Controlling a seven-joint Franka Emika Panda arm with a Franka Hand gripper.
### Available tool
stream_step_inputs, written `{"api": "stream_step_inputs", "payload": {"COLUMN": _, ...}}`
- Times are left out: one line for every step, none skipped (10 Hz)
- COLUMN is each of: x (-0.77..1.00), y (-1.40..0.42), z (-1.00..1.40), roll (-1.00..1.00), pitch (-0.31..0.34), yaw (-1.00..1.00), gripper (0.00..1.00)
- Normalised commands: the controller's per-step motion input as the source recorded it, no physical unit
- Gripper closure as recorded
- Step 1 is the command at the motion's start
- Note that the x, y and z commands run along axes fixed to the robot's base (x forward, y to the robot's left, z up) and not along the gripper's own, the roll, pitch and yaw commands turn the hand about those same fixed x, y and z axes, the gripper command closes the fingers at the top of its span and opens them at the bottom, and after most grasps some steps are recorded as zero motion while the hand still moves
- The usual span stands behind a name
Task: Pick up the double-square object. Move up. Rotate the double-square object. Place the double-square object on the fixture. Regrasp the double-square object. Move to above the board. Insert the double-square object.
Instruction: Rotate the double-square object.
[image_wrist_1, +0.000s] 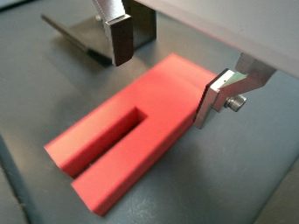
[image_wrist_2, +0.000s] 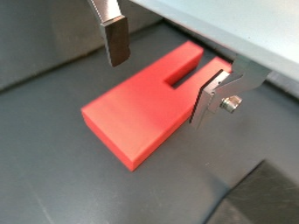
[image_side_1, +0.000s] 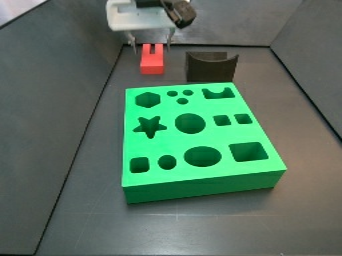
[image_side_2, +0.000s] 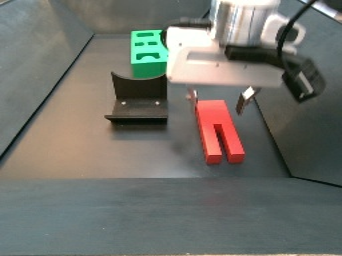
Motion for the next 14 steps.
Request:
{"api": "stream_step_inputs", "payload": {"x": -0.02, "y": 0.01, "z": 1.0, "roll": 0.01, "pitch": 0.071, "yaw": -0.01, "gripper": 0.0}}
{"api": "stream_step_inputs", "payload": {"x": -0.02, "y": 0.01, "z": 1.0, "roll": 0.02, "pitch": 0.07, "yaw": -0.02, "gripper": 0.0}}
{"api": "stream_step_inputs", "payload": {"x": -0.03, "y": 0.01, "z": 1.0, "roll": 0.02, "pitch": 0.071, "yaw": -0.02, "gripper": 0.0}}
{"api": "stream_step_inputs", "payload": {"x": -0.03, "y": 0.01, "z": 0.79, "roll": 0.03, "pitch": 0.07, "yaw": -0.02, "gripper": 0.0}}
{"api": "stream_step_inputs", "payload": {"x": -0.03, "y": 0.01, "z": 0.64, "roll": 0.04, "pitch": 0.069, "yaw": -0.02, "gripper": 0.0}}
{"api": "stream_step_inputs", "payload": {"x": 0.0, "y": 0.0, "z": 0.0, "roll": 0.0, "pitch": 0.0, "yaw": 1.0, "gripper": 0.0}}
{"api": "stream_step_inputs", "payload": {"x": 0.0, "y": 0.0, "z": -0.16, "roll": 0.0, "pitch": 0.0, "yaw": 1.0, "gripper": 0.0}}
{"api": "stream_step_inputs", "payload": {"x": 0.03, "y": -0.01, "z": -0.28, "roll": 0.0, "pitch": 0.0, "yaw": 1.0, "gripper": 0.0}}
{"api": "stream_step_inputs", "payload": {"x": 0.05, "y": 0.0, "z": -0.21, "roll": 0.0, "pitch": -0.002, "yaw": 1.0, "gripper": 0.0}}
{"api": "stream_step_inputs", "payload": {"x": 0.04, "y": 0.0, "z": -0.13, "roll": 0.0, "pitch": -0.002, "yaw": 1.0, "gripper": 0.0}}
{"api": "stream_step_inputs", "payload": {"x": 0.03, "y": 0.0, "z": -0.06, "roll": 0.0, "pitch": -0.002, "yaw": 1.0, "gripper": 0.0}}
{"api": "stream_step_inputs", "payload": {"x": 0.03, "y": 0.0, "z": -0.05, "roll": 0.0, "pitch": -0.002, "yaw": 1.0, "gripper": 0.0}}
{"api": "stream_step_inputs", "payload": {"x": 0.03, "y": 0.0, "z": -0.05, "roll": 0.0, "pitch": -0.003, "yaw": 1.0, "gripper": 0.0}}
{"api": "stream_step_inputs", "payload": {"x": 0.03, "y": 0.0, "z": -0.05, "roll": 0.0, "pitch": -0.003, "yaw": 1.0, "gripper": 0.0}}
